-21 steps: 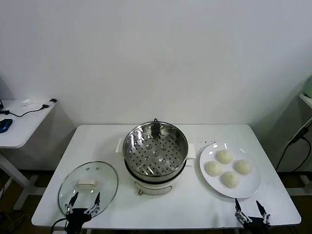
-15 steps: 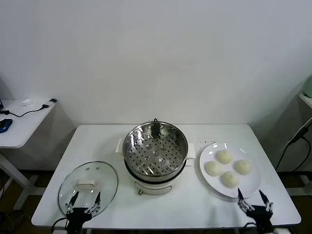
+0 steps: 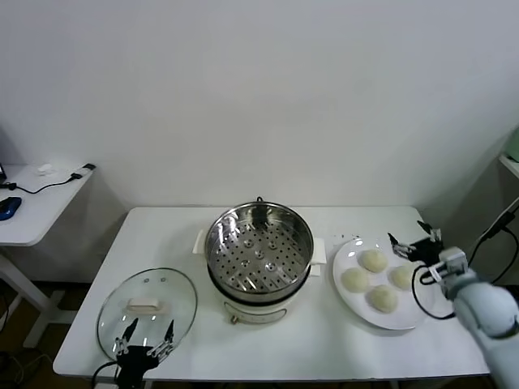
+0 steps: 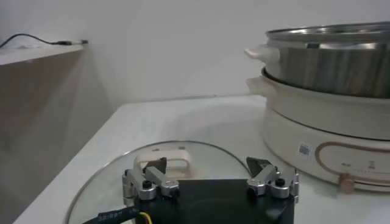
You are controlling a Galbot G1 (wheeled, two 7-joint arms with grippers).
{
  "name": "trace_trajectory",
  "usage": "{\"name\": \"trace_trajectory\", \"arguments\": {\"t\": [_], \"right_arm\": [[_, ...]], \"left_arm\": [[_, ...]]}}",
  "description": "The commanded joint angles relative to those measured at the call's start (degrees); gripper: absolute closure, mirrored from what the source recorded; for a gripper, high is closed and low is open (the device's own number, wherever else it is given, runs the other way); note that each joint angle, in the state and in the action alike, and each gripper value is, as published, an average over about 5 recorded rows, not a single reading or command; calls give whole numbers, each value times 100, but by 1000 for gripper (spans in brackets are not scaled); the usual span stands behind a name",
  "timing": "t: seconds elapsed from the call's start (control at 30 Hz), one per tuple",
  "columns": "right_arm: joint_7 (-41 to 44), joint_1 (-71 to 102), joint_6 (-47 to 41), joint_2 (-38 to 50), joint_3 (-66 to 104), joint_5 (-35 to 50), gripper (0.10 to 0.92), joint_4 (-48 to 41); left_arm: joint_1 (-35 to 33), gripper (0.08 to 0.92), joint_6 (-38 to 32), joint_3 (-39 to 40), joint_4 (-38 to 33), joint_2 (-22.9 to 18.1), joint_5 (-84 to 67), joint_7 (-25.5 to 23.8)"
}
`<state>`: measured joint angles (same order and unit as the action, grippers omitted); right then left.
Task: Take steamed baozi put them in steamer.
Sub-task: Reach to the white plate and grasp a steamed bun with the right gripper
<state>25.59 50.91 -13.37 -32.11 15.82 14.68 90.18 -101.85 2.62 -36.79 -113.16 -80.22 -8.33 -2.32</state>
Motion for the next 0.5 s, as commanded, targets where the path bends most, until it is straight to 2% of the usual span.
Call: {"name": "trace_trajectory", "arguments": {"t": [0.03, 0.23, 0.5], "right_arm": [[3830, -3444, 1991, 1832, -3383, -674, 203, -1461], [4588, -6209, 2144, 1292, -6718, -716, 203, -1808], [4520, -7783, 1696, 154, -9197, -549, 203, -2523]], "left_arm": [[41, 177, -19, 58, 72, -35, 42, 2], [30, 177, -55, 63, 89, -71, 93, 7], [-55, 177, -113, 54, 11, -124, 186, 14]]}}
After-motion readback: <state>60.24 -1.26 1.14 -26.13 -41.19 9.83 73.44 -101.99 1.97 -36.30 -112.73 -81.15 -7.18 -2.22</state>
